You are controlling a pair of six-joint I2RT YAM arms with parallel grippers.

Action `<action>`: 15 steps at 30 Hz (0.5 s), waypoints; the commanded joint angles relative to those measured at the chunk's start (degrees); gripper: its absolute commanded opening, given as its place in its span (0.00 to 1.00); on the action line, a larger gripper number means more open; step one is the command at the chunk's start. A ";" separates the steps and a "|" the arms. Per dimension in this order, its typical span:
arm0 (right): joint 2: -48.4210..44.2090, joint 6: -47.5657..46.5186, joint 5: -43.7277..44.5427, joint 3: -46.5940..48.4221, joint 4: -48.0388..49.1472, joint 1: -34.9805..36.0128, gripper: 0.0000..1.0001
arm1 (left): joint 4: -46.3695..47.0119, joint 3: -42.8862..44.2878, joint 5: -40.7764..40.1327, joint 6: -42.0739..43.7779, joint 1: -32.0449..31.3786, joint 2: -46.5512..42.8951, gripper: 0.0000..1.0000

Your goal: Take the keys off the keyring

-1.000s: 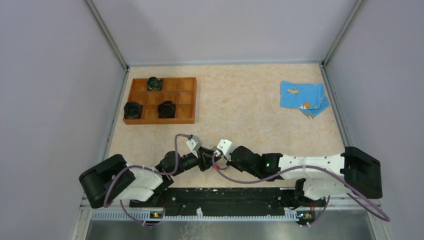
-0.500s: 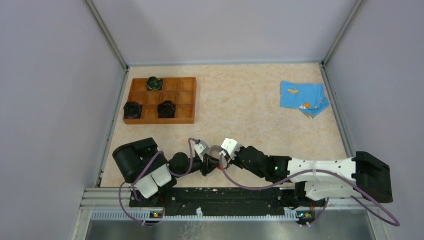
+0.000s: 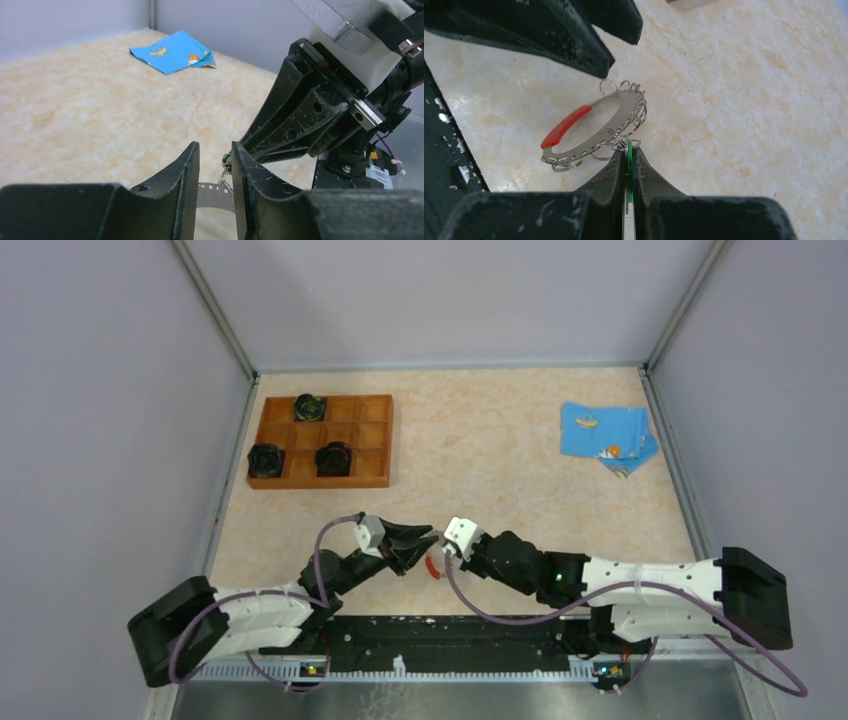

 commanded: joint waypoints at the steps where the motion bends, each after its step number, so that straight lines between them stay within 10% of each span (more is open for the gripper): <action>1: -3.66 -2.52 -5.01 1.33 3.59 0.68 0.00 | -10.33 -4.33 -2.81 5.38 -0.32 -9.28 0.36; 15: -10.41 -9.72 -13.46 -0.37 4.52 2.83 0.00 | -14.00 -5.09 6.29 6.52 -0.62 -13.97 0.28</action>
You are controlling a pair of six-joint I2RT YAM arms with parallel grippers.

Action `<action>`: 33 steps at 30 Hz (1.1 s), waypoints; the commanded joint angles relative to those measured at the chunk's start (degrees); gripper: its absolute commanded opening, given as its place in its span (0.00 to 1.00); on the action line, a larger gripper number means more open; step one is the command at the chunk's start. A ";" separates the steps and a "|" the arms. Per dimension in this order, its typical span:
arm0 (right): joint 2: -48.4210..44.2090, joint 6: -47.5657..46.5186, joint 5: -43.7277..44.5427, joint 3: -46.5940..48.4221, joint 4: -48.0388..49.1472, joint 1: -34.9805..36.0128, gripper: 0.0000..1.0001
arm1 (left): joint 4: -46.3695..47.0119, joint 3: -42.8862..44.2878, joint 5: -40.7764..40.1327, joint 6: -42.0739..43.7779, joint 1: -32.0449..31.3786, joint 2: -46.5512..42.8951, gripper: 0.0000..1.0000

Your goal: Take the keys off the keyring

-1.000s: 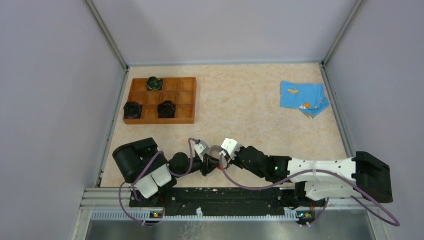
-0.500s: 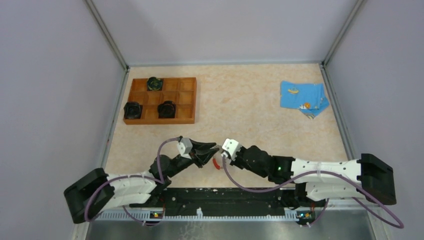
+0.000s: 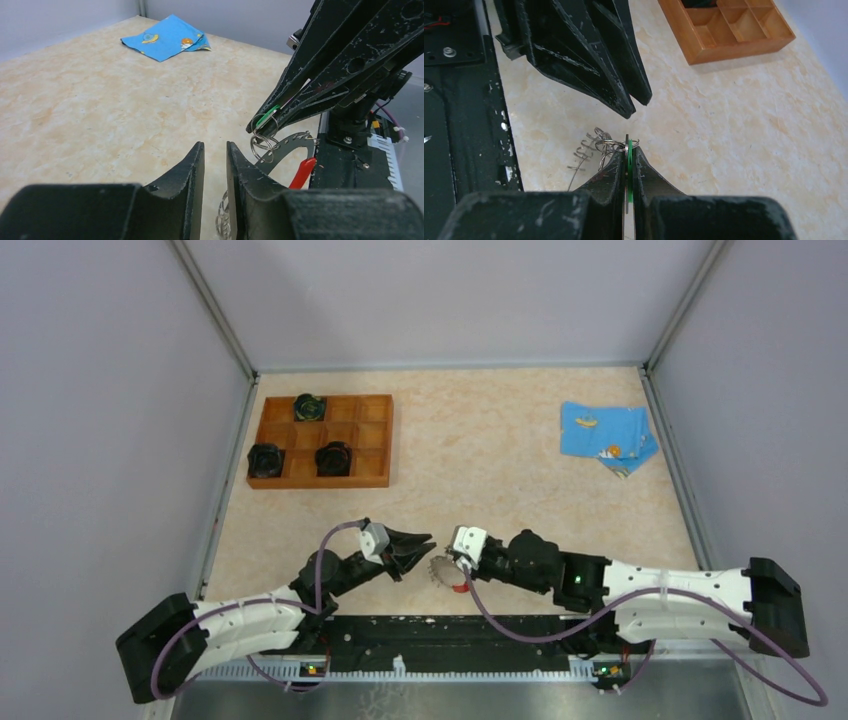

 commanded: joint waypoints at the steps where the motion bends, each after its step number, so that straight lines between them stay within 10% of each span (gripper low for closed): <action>1: -1.84 -4.41 -2.52 -0.21 3.16 2.97 0.00 | -0.33 -5.14 4.94 1.45 -0.62 -2.07 0.28; 33: -3.02 -21.15 8.06 9.63 -7.31 17.42 0.00 | -3.32 -3.41 22.63 1.06 -1.83 -9.90 0.40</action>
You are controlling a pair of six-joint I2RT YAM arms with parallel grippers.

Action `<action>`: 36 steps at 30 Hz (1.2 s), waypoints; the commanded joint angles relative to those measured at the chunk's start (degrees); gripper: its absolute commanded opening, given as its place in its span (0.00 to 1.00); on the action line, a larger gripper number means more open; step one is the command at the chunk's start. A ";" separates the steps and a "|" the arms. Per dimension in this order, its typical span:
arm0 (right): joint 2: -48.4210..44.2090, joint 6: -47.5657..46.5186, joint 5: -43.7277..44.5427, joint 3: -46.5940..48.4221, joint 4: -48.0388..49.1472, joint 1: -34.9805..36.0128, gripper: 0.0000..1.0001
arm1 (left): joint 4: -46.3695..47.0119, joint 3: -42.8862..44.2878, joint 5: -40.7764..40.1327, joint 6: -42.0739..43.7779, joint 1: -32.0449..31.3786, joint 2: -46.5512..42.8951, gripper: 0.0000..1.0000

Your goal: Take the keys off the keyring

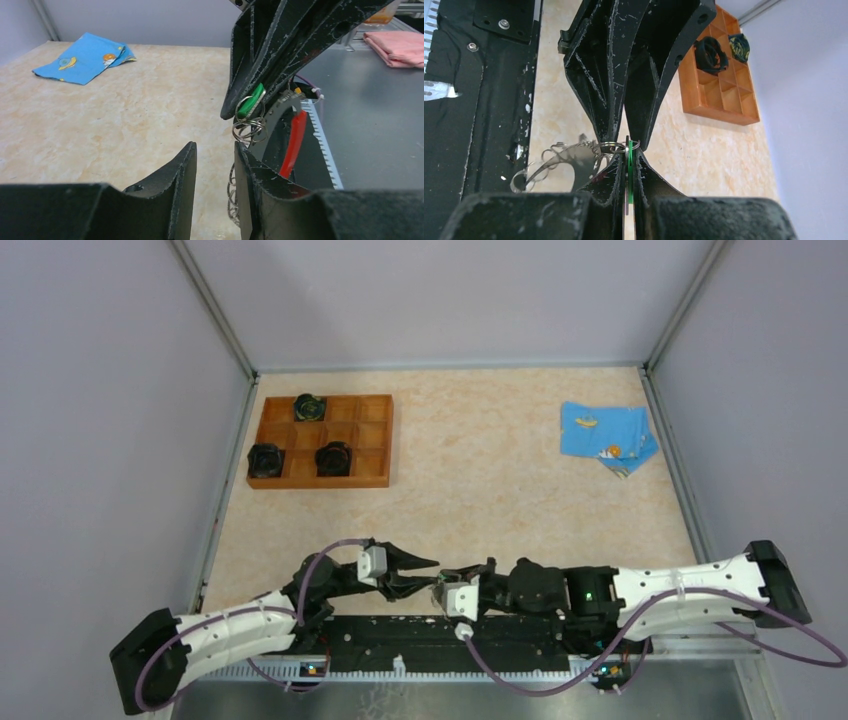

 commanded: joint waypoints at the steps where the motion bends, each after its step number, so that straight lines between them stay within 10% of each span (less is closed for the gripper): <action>1: -0.72 -3.72 2.69 4.80 0.34 1.98 0.00 | 4.04 -3.35 5.36 -1.50 -0.28 -1.82 0.40; 36: 2.04 -11.30 9.32 3.80 6.06 6.77 0.00 | 17.13 -4.78 6.23 -8.94 -0.42 6.06 0.35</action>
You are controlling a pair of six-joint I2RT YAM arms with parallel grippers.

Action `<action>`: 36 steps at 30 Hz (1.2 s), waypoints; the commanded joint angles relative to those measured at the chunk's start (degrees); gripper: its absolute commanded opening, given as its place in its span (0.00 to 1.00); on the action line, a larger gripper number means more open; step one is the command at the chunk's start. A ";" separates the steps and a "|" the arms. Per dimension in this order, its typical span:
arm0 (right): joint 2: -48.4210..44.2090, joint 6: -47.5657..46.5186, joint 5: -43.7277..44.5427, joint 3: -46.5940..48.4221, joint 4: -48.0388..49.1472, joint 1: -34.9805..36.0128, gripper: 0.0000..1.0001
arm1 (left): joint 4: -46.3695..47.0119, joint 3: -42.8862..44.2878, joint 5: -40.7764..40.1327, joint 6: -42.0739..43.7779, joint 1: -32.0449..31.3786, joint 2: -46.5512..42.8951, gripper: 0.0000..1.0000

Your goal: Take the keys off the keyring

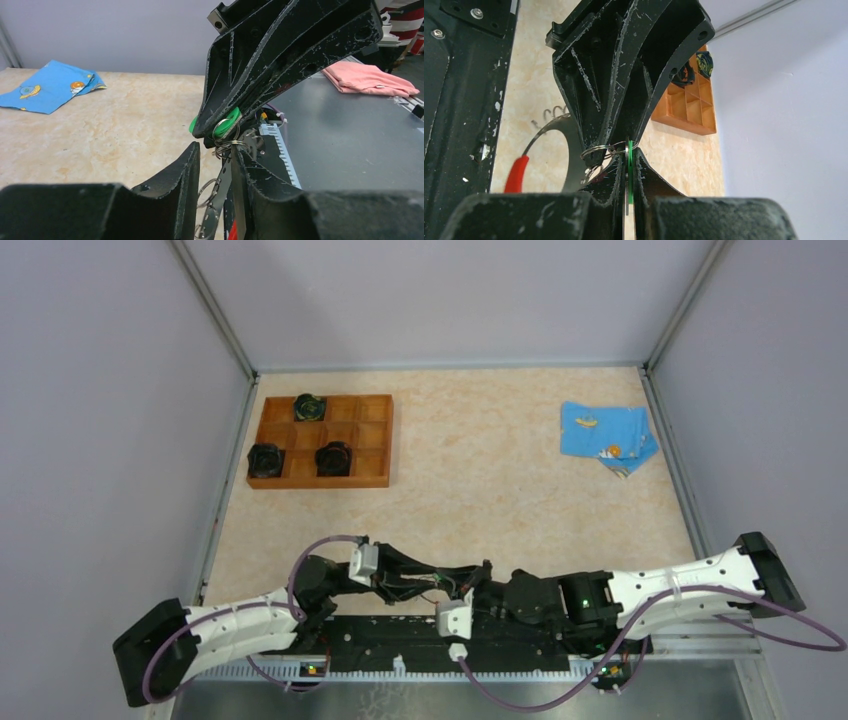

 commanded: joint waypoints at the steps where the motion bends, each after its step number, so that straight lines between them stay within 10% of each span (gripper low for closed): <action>1: -0.52 -1.01 1.26 0.76 5.57 0.89 0.00 | 5.75 -4.83 -0.09 -0.86 -0.33 2.18 0.34; 19: -1.04 -1.38 4.97 -0.50 6.60 1.09 0.00 | 3.05 -5.49 -6.90 -4.86 -0.31 0.63 0.01; 36: 2.26 -1.18 11.62 1.50 -0.23 1.72 0.00 | -9.18 -1.89 -17.26 -19.58 -0.33 -1.60 0.00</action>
